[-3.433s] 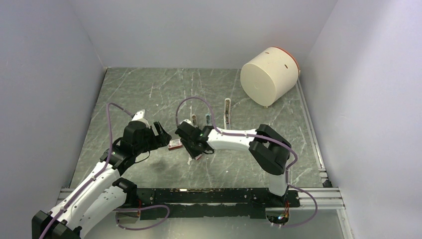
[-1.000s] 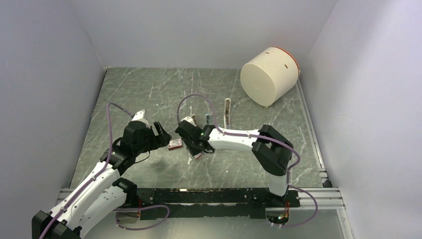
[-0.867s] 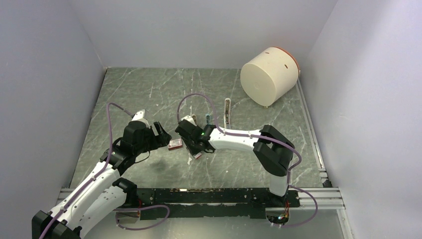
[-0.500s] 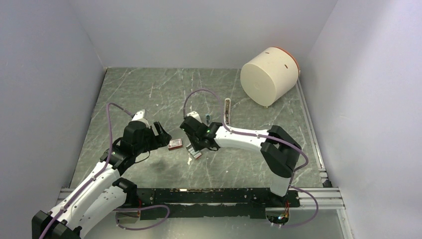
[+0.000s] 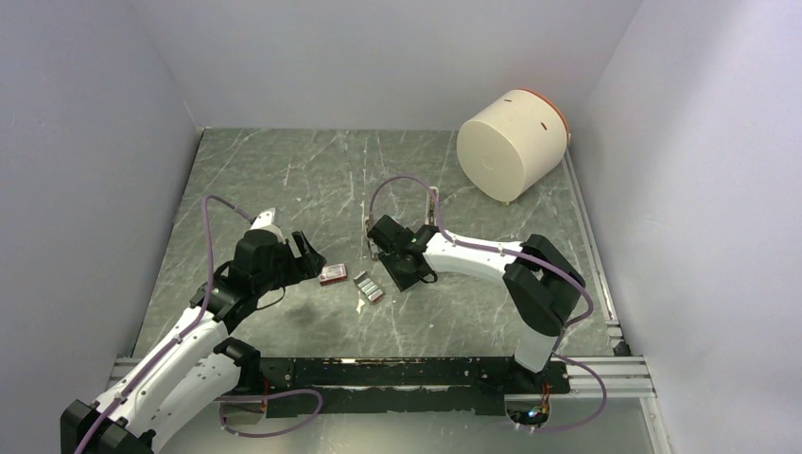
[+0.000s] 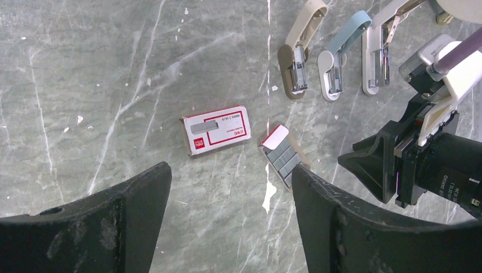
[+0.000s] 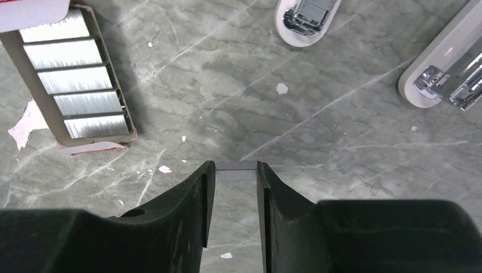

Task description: Load the staples into the stapler

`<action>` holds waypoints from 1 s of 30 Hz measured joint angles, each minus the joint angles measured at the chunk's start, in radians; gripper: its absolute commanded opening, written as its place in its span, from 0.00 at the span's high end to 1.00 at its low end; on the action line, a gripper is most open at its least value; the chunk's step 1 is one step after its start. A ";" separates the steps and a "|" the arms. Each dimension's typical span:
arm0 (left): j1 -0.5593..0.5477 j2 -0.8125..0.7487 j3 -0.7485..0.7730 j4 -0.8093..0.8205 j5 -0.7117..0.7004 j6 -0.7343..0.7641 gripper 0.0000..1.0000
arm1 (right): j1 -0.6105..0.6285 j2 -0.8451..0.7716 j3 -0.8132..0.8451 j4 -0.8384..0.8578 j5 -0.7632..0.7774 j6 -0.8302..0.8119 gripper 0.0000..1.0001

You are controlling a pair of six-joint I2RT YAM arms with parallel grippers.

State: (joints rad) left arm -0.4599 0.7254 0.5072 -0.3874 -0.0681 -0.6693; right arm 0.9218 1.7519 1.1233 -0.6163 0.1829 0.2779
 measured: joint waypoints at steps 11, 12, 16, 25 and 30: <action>0.000 -0.003 0.000 -0.002 0.000 0.000 0.18 | -0.002 0.035 0.004 -0.003 -0.023 -0.056 0.59; 0.000 -0.003 0.000 -0.002 0.000 0.000 0.18 | -0.002 0.036 0.004 -0.003 -0.023 -0.056 0.57; 0.000 -0.003 0.000 -0.003 0.000 0.001 0.18 | -0.002 0.039 0.013 -0.003 -0.021 -0.050 0.51; 0.000 -0.003 0.000 -0.003 0.000 0.001 0.18 | -0.002 0.039 0.023 0.005 0.076 0.093 0.52; 0.000 -0.003 0.000 -0.003 0.000 0.001 0.18 | -0.002 0.039 0.023 0.005 0.115 0.153 0.52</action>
State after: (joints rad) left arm -0.4599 0.7219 0.5076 -0.3904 -0.0681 -0.6682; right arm 0.9203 1.7912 1.1458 -0.6117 0.2977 0.4309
